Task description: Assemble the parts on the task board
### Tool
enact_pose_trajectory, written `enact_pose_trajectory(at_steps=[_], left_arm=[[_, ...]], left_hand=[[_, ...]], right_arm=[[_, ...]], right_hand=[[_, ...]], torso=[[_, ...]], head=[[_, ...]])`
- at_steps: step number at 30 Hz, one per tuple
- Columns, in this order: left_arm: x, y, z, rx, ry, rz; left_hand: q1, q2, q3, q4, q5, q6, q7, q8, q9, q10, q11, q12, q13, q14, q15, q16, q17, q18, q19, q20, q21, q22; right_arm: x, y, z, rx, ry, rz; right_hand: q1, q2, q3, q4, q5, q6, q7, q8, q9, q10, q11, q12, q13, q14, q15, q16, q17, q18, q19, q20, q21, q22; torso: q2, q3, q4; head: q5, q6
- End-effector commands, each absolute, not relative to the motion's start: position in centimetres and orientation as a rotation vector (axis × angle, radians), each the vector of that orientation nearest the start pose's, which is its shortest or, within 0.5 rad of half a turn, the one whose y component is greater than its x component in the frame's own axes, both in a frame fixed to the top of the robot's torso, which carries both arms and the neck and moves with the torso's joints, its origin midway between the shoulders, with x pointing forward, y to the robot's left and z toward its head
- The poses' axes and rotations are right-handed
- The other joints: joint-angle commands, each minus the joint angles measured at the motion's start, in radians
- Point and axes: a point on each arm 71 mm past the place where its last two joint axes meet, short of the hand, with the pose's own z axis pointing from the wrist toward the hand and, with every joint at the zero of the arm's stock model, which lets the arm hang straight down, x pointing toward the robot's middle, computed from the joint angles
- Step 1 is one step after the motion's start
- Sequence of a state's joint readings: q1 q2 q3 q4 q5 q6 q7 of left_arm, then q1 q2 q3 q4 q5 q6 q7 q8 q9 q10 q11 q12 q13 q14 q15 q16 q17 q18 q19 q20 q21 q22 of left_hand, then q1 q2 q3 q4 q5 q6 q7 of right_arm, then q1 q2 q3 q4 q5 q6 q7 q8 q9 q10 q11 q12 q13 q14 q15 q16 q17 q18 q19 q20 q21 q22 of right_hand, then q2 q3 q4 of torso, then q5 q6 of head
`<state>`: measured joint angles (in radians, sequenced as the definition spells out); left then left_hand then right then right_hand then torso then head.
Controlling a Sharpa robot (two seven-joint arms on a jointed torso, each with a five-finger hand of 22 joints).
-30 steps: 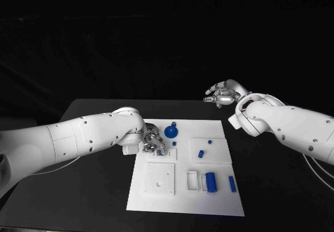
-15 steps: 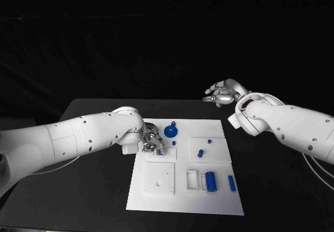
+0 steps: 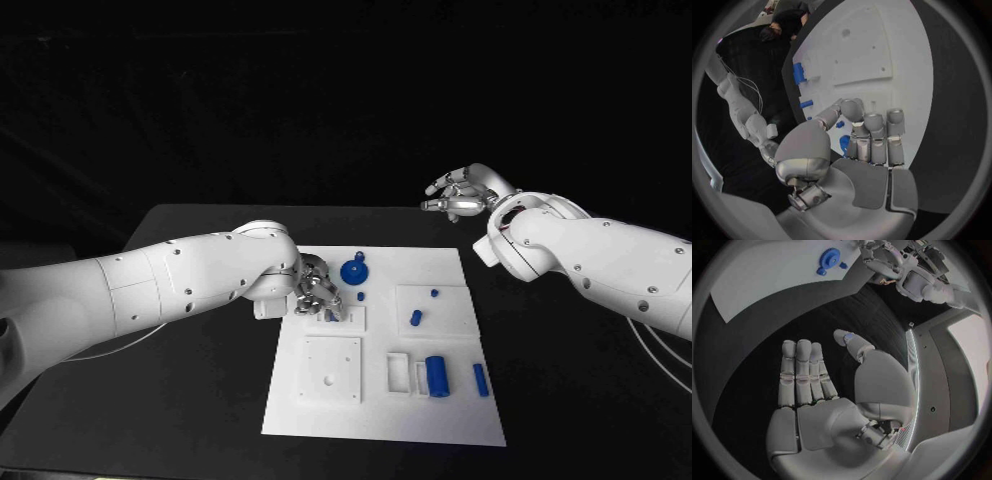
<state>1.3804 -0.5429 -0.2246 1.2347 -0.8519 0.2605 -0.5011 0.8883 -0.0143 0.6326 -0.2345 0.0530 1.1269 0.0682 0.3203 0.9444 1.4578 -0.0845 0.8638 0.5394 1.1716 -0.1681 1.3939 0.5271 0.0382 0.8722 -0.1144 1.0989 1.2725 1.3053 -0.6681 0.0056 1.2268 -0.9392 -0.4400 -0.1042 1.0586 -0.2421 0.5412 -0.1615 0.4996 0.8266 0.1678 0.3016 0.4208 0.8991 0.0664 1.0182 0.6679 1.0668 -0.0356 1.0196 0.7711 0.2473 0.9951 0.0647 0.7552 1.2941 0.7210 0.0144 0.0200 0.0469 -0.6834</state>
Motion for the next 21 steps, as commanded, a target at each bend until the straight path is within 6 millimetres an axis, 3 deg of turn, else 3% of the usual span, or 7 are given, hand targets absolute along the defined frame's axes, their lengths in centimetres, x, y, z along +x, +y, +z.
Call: enact_pose_trajectory(at_steps=[1, 21], left_arm=[[52.46, 15.02, -21.78, -0.146, 2.47, -0.41], [52.57, 15.24, -21.69, -0.179, 2.462, -0.424]], left_hand=[[0.004, 0.012, -0.002, 0.002, -0.002, 0.091, -0.069, -0.006, -0.003, -0.028, -0.021, 0.006, 0.002, -0.016, -0.022, 0.004, 0.002, 0.004, 0.009, -0.148, -0.004, 0.001], [0.009, 0.012, -0.001, 0.001, 0.0, 0.087, -0.064, -0.026, -0.013, -0.039, -0.018, 0.014, 0.006, -0.023, -0.025, 0.007, 0.002, 0.003, 0.007, -0.148, -0.004, 0.003]], right_arm=[[56.4, -21.24, -13.13, 0.432, 1.537, 0.764], [56.39, -21.25, -13.24, 0.431, 1.544, 0.765]], right_hand=[[-0.001, 0.01, 0.001, -0.004, 0.005, 0.0, 0.008, 0.003, -0.001, -0.01, 0.0, 0.006, -0.002, -0.006, -0.001, 0.003, -0.001, 0.014, 0.005, 0.002, -0.004, -0.001], [-0.001, 0.012, 0.002, -0.004, 0.006, 0.0, 0.009, 0.003, -0.001, -0.01, 0.0, 0.007, -0.004, -0.007, -0.001, 0.004, -0.002, 0.014, 0.005, 0.002, -0.005, 0.001]], torso=[[0.0, -0.0005, -0.0003], [0.0, 0.0, 0.0003]], head=[[-0.001, 0.001], [-0.003, 0.002]])
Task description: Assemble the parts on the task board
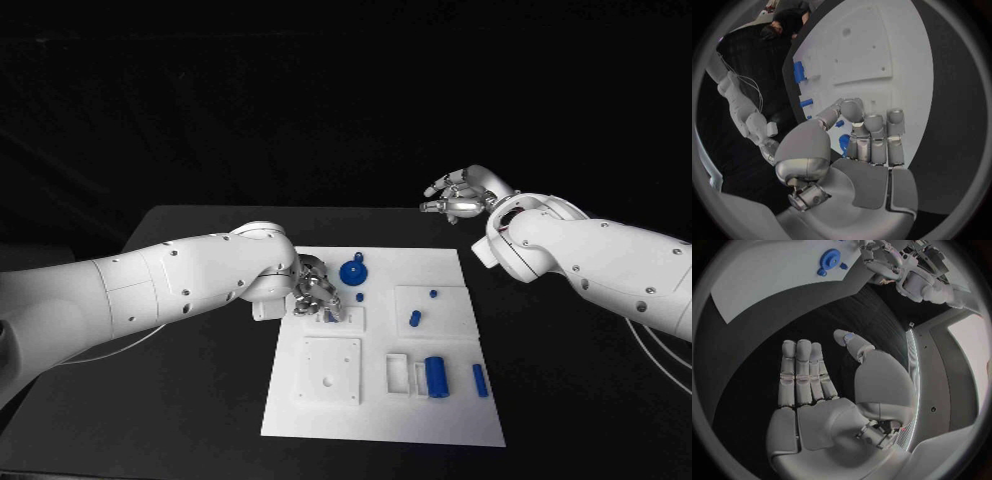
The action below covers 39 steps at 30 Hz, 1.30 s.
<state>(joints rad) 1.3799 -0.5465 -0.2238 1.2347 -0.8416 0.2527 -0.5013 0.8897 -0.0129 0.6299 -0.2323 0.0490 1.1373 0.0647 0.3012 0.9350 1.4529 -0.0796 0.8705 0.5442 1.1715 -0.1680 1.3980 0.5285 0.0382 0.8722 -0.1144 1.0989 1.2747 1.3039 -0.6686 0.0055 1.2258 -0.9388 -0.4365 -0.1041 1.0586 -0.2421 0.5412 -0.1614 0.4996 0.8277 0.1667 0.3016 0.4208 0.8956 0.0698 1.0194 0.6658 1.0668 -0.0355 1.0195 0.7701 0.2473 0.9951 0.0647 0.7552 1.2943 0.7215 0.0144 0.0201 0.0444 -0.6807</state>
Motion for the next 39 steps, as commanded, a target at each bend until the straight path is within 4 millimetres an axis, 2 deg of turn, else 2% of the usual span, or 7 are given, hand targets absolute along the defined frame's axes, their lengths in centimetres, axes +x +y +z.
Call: enact_pose_trajectory(at_steps=[1, 10, 22, 39], left_arm=[[52.58, 15.25, -21.68, -0.181, 2.461, -0.425], [52.63, 15.32, -21.65, -0.193, 2.456, -0.429], [53.01, 15.58, -21.48, -0.208, 2.412, -0.407], [53.09, 15.71, -21.43, -0.231, 2.4, -0.411]], left_hand=[[0.008, 0.011, 0.002, -0.001, 0.005, 0.075, -0.06, -0.01, -0.005, -0.037, -0.022, 0.007, 0.001, -0.025, -0.026, 0.002, 0.0, 0.003, 0.007, -0.148, -0.005, 0.001], [0.006, 0.0, 0.005, 0.006, 0.019, 0.07, -0.056, -0.027, -0.011, -0.052, -0.018, 0.01, 0.003, -0.034, -0.026, -0.001, -0.005, 0.001, 0.002, -0.146, -0.01, 0.002], [0.004, 0.0, 0.009, 0.015, 0.034, 0.066, -0.053, -0.037, -0.013, -0.06, -0.015, 0.014, 0.008, -0.04, -0.025, -0.003, -0.008, 0.0, 0.001, -0.146, -0.013, 0.002], [-0.003, -0.014, 0.007, 0.024, 0.033, 0.059, -0.05, -0.048, -0.014, -0.067, -0.013, 0.019, 0.015, -0.043, -0.024, -0.004, -0.011, -0.001, 0.002, -0.146, -0.015, 0.002]], right_arm=[[56.4, -21.28, -13.25, 0.432, 1.544, 0.764], [56.4, -21.26, -13.27, 0.431, 1.545, 0.764], [56.4, -21.25, -13.28, 0.431, 1.546, 0.765], [56.36, -21.29, -13.29, 0.432, 1.547, 0.765]], right_hand=[[-0.001, 0.012, 0.002, -0.004, 0.006, -0.001, 0.01, 0.003, -0.001, -0.006, -0.003, 0.006, -0.002, -0.007, -0.001, 0.004, -0.001, 0.014, 0.005, 0.002, -0.005, 0.0], [-0.002, 0.012, 0.002, -0.004, 0.006, -0.001, 0.01, 0.003, -0.001, -0.007, -0.003, 0.006, -0.002, -0.007, -0.001, 0.004, -0.001, 0.014, 0.005, 0.002, -0.006, 0.001], [-0.003, 0.012, 0.002, -0.004, 0.006, -0.002, 0.01, 0.002, -0.001, -0.007, -0.003, 0.007, -0.004, -0.007, -0.001, 0.004, -0.002, 0.014, 0.005, 0.002, -0.007, 0.002], [-0.003, 0.011, 0.003, -0.005, 0.006, -0.002, 0.01, 0.002, -0.002, -0.008, -0.003, 0.008, -0.005, -0.008, -0.001, 0.004, -0.003, 0.014, 0.005, 0.003, -0.008, 0.003]], torso=[[0.0, -0.0001, 0.0003], [0.0, -0.0003, 0.0003], [0.0, 0.0002, 0.0005], [0.0, 0.0005, 0.0004]], head=[[0.0, 0.0], [-0.001, -0.001], [0.0, 0.001], [-0.001, 0.002]])
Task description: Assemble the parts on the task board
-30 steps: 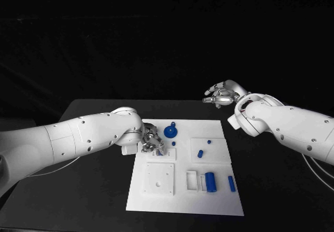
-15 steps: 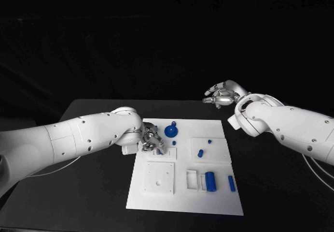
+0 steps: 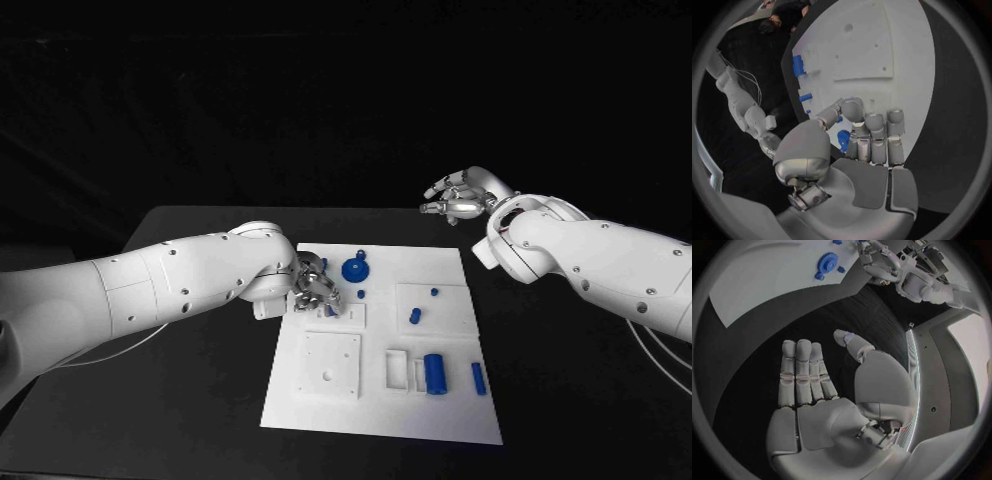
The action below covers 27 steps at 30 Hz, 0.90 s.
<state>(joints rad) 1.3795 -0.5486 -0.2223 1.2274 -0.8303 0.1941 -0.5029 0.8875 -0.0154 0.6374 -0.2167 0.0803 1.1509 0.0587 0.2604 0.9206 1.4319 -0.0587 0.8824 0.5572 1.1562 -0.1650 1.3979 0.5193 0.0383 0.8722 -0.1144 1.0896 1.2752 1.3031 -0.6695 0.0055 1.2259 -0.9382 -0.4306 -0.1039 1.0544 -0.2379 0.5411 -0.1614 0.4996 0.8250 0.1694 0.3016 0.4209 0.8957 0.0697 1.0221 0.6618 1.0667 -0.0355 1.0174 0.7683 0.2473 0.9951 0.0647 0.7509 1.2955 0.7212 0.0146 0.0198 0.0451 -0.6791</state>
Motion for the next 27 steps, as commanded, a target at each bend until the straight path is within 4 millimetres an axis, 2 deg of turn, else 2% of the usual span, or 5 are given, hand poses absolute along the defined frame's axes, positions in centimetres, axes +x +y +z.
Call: enact_pose_trajectory(at_steps=[1, 8, 15, 18, 27], left_arm=[[53.09, 15.71, -21.43, -0.234, 2.401, -0.413], [52.99, 15.64, -21.47, -0.239, 2.412, -0.423], [52.81, 15.59, -21.53, -0.234, 2.432, -0.433], [52.79, 15.58, -21.55, -0.234, 2.436, -0.436], [52.88, 15.63, -21.54, -0.251, 2.431, -0.443]], left_hand=[[-0.001, -0.015, -0.001, 0.01, 0.001, 0.045, -0.044, -0.008, 0.0, -0.047, -0.034, 0.008, 0.004, -0.028, -0.027, -0.004, -0.002, -0.001, 0.002, -0.146, -0.006, 0.001], [0.002, -0.022, 0.001, 0.01, 0.001, 0.041, -0.042, -0.014, -0.001, -0.056, -0.032, 0.007, 0.009, -0.032, -0.025, -0.007, -0.005, -0.001, 0.0, -0.146, -0.008, 0.002], [-0.001, -0.052, -0.003, 0.017, 0.0, 0.032, -0.037, -0.024, 0.001, -0.071, -0.027, 0.002, 0.016, -0.041, -0.019, -0.012, -0.01, -0.004, -0.007, -0.144, -0.015, 0.001], [-0.002, -0.063, -0.001, 0.024, 0.0, -0.02, -0.026, -0.059, -0.019, -0.074, -0.02, 0.003, 0.017, -0.041, -0.015, -0.007, -0.009, -0.005, -0.008, -0.144, -0.017, 0.002], [0.017, -0.03, 0.007, 0.02, 0.002, -0.031, -0.02, -0.073, -0.038, -0.075, -0.014, 0.007, 0.018, -0.045, -0.01, -0.001, -0.009, -0.006, -0.01, -0.144, -0.017, 0.007]], right_arm=[[56.36, -21.3, -13.29, 0.432, 1.547, 0.765], [56.35, -21.34, -13.32, 0.432, 1.551, 0.765], [56.36, -21.41, -13.34, 0.433, 1.552, 0.764], [56.35, -21.39, -13.34, 0.432, 1.552, 0.764], [56.35, -21.41, -13.36, 0.433, 1.553, 0.764]], right_hand=[[0.001, 0.007, 0.003, -0.005, 0.006, 0.0, 0.007, 0.002, -0.002, -0.008, -0.003, 0.005, -0.001, -0.008, -0.001, 0.007, -0.001, 0.015, 0.005, 0.003, -0.003, 0.001], [0.001, 0.007, 0.003, -0.005, 0.006, 0.0, 0.008, 0.002, -0.002, -0.008, -0.002, 0.005, -0.002, -0.008, -0.001, 0.007, -0.001, 0.015, 0.005, 0.003, -0.004, 0.002], [0.001, 0.006, 0.003, -0.006, 0.007, -0.001, 0.008, 0.002, -0.002, -0.008, -0.002, 0.006, -0.003, -0.009, -0.001, 0.007, -0.002, 0.015, 0.004, 0.003, -0.004, 0.002], [0.001, 0.006, 0.003, -0.006, 0.007, -0.001, 0.008, 0.002, -0.002, -0.008, -0.002, 0.006, -0.003, -0.009, -0.001, 0.007, -0.002, 0.015, 0.004, 0.003, -0.004, 0.002], [0.001, 0.007, 0.003, -0.006, 0.007, -0.001, 0.008, 0.001, -0.002, -0.009, -0.002, 0.006, -0.004, -0.009, -0.001, 0.007, -0.002, 0.015, 0.004, 0.003, -0.005, 0.003]], torso=[[0.0, 0.0002, 0.0007], [0.0, 0.0001, 0.0], [0.0, -0.0003, 0.0004], [0.0, 0.0, 0.0009], [0.0, -0.0009, 0.0007]], head=[[-0.001, 0.0], [-0.002, 0.001], [-0.002, 0.003], [-0.002, 0.003], [-0.001, 0.005]])
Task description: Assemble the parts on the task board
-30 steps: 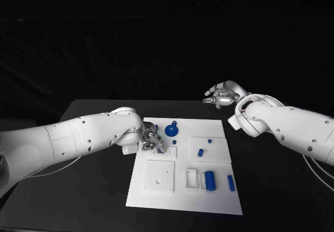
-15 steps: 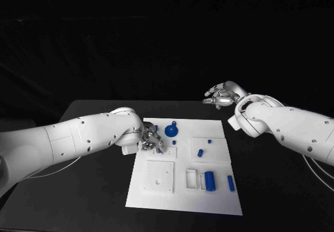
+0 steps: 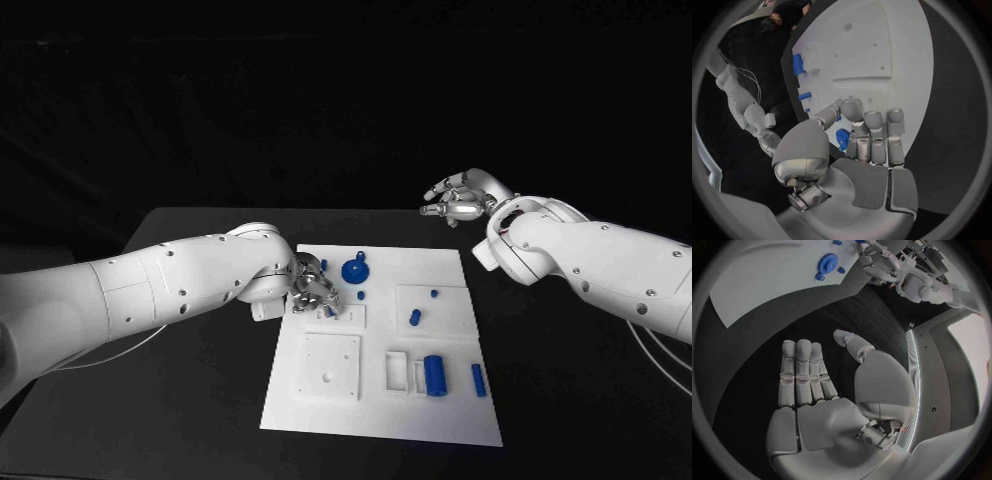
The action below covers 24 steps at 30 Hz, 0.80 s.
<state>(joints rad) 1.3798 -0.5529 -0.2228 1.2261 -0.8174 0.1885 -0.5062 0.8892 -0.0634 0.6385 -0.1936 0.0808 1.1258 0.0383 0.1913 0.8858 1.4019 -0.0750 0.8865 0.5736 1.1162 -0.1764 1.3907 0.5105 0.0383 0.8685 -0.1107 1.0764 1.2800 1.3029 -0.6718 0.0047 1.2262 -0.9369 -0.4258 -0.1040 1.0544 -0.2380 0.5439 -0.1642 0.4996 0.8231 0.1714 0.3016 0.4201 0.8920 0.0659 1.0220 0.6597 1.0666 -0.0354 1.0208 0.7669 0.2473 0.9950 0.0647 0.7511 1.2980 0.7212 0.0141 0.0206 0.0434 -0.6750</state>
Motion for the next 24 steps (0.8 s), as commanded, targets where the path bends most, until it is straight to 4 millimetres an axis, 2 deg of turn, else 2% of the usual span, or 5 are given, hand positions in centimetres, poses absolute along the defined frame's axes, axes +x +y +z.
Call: enact_pose_trajectory(at_steps=[1, 10, 14, 18, 24], left_arm=[[52.9, 15.6, -21.5, -0.254, 2.432, -0.444], [52.8, 15.6, -21.6, -0.256, 2.438, -0.454], [52.8, 15.6, -21.6, -0.264, 2.443, -0.468], [52.7, 15.7, -21.6, -0.273, 2.448, -0.492], [52.8, 15.7, -20.6, -0.331, 2.431, -0.591]], left_hand=[[0.016, 0.022, 0.007, -0.004, 0.002, -0.006, 0.001, -0.004, -0.005, -0.045, 0.003, 0.003, 0.001, -0.005, 0.002, 0.007, -0.001, -0.006, -0.007, -0.147, -0.004, 0.002], [0.018, 0.031, 0.008, -0.007, 0.009, -0.01, 0.003, -0.008, -0.01, -0.046, 0.004, 0.004, 0.001, -0.006, 0.003, 0.008, -0.001, -0.007, -0.008, -0.147, -0.004, 0.003], [0.03, 0.064, 0.021, -0.016, 0.019, -0.007, 0.003, -0.009, -0.016, -0.046, 0.004, 0.005, 0.001, -0.007, 0.004, 0.01, -0.001, -0.007, -0.01, -0.146, -0.005, 0.005], [0.041, 0.071, 0.053, -0.018, -0.013, -0.005, 0.004, -0.01, -0.023, -0.045, 0.005, 0.007, 0.0, -0.007, 0.005, 0.012, -0.002, -0.008, -0.01, -0.146, -0.006, 0.006], [0.043, 0.078, 0.061, -0.019, -0.02, -0.002, 0.003, -0.008, -0.025, -0.043, 0.005, 0.008, 0.0, -0.006, 0.005, 0.015, -0.002, -0.009, -0.009, -0.145, -0.005, 0.008]], right_arm=[[56.4, -21.4, -13.4, 0.433, 1.553, 0.764], [56.3, -21.4, -13.4, 0.432, 1.557, 0.764], [56.3, -21.4, -13.4, 0.432, 1.56, 0.765], [56.3, -21.4, -13.5, 0.43, 1.56, 0.768], [56.0, -21.4, -13.5, 0.41, 1.56, 0.793]], right_hand=[[0.001, 0.007, 0.001, -0.003, 0.007, 0.001, 0.006, 0.001, -0.001, -0.005, 0.002, 0.006, -0.002, -0.009, -0.001, 0.004, -0.001, 0.014, 0.004, 0.003, -0.005, 0.0], [0.001, 0.007, 0.001, -0.004, 0.007, 0.0, 0.006, 0.001, -0.001, -0.005, 0.002, 0.007, -0.002, -0.009, -0.001, 0.004, -0.001, 0.014, 0.004, 0.003, -0.006, 0.001], [0.001, 0.007, 0.001, -0.004, 0.007, 0.0, 0.006, 0.001, -0.001, -0.005, 0.002, 0.007, -0.003, -0.009, -0.001, 0.004, -0.001, 0.014, 0.004, 0.003, -0.006, 0.001], [0.001, 0.007, 0.001, -0.004, 0.007, 0.0, 0.006, 0.001, -0.001, -0.005, 0.002, 0.007, -0.003, -0.009, -0.001, 0.004, -0.001, 0.014, 0.004, 0.003, -0.006, 0.001], [0.003, 0.01, 0.002, -0.006, 0.005, 0.0, 0.006, 0.001, -0.001, -0.005, 0.002, 0.009, -0.004, -0.008, -0.001, 0.005, -0.002, 0.015, 0.005, 0.003, -0.006, 0.002]], torso=[[0.0, -0.0006, -0.0002], [0.001, -0.0003, -0.0004], [0.0, -0.0001, -0.0004], [0.0, 0.0001, -0.0003], [0.0, -0.0004, -0.0003]], head=[[0.001, 0.001], [0.0, 0.001], [0.0, 0.001], [0.0, 0.003], [-0.002, 0.008]])
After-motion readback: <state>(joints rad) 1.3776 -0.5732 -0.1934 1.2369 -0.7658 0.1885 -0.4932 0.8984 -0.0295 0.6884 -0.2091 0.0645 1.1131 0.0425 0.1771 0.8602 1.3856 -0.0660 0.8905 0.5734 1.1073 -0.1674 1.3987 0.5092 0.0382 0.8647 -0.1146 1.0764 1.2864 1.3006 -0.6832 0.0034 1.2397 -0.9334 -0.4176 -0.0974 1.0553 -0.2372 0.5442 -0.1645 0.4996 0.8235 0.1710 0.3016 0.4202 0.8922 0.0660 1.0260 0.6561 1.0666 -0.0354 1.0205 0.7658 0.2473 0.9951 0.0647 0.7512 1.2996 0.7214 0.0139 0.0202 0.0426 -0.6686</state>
